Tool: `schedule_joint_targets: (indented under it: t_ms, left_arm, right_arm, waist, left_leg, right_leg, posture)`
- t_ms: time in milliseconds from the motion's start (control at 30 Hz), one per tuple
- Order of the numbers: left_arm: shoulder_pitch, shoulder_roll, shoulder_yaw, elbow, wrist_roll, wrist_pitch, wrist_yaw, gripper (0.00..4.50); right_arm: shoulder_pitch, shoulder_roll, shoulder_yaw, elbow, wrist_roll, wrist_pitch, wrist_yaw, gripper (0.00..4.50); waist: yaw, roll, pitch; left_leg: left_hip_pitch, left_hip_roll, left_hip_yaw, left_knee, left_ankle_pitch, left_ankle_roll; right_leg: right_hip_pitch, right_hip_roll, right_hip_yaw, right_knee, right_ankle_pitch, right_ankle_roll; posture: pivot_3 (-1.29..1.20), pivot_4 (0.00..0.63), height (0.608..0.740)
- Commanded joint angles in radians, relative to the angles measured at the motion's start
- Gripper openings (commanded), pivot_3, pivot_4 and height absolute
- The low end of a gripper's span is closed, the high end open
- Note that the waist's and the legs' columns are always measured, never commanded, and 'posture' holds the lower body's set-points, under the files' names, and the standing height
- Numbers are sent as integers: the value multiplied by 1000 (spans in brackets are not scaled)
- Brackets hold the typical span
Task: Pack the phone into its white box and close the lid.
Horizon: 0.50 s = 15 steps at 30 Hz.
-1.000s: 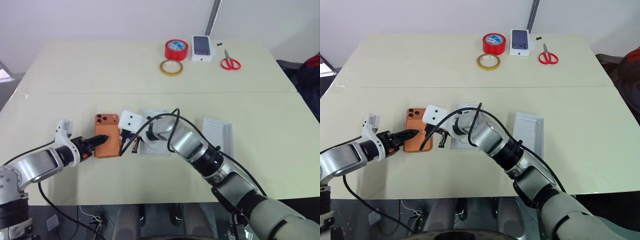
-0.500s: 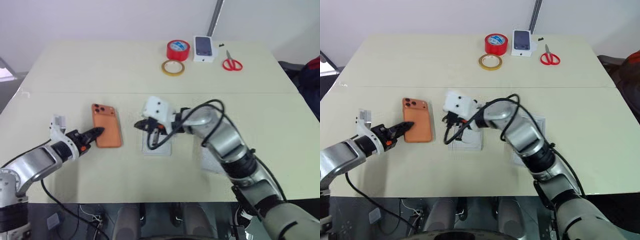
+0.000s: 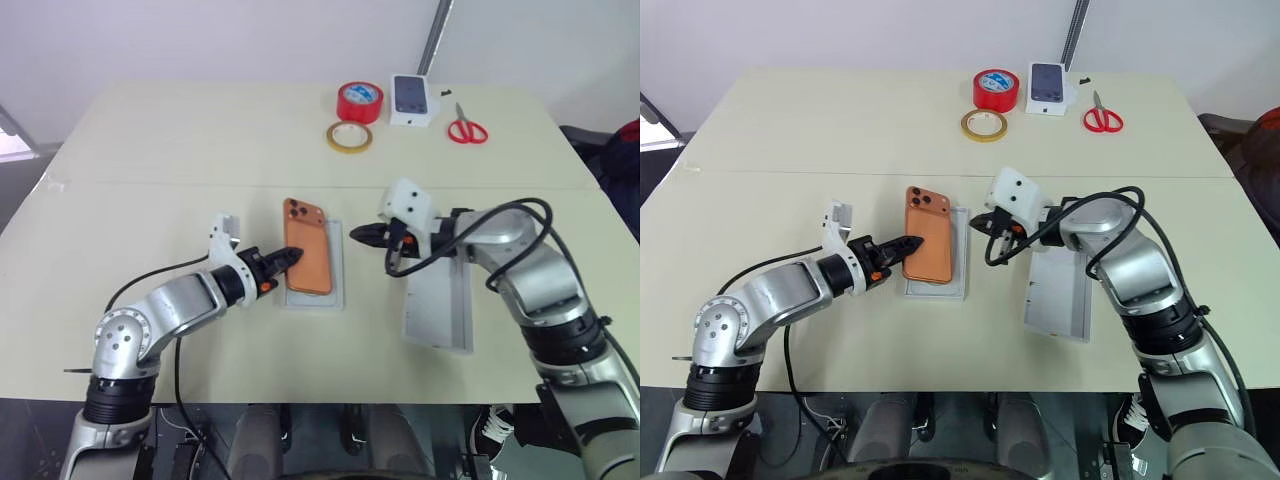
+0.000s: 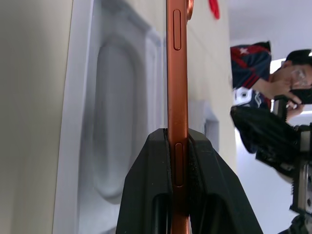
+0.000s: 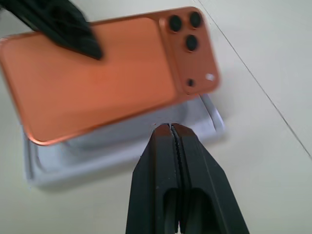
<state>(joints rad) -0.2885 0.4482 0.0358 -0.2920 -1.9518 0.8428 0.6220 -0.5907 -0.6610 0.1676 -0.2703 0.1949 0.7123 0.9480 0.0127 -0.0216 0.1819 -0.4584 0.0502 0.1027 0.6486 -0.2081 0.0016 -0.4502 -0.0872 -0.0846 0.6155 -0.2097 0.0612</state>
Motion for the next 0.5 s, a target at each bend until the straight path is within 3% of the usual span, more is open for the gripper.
schedule_joint_targets:
  t_ms: [33,267,500]
  left_arm:
    - [-30,4,-23,-13,-9,-12,-9,11]
    - [-40,-4,-59,21,39,-4,-35,11]
    - [-66,-15,-70,50,78,13,-61,11]
  right_arm:
    - [60,-47,-69,-23,38,-3,8,0]
    - [182,-90,-131,-42,116,-7,36,0]
    - [194,-98,-131,-39,128,-17,21,0]
  waist:
    - [3,0,0]
    - [2,0,0]
    - [2,0,0]
  left_leg:
    - [0,0,0,0,0,0]
    - [1,-1,-1,1,0,1]
    - [2,-1,-1,1,0,1]
  right_leg:
    - [0,0,0,0,0,0]
    - [3,0,0,-2,0,1]
    - [3,0,0,-1,0,1]
  posture:
    - [0,150,740]
    - [0,150,740]
    - [0,150,740]
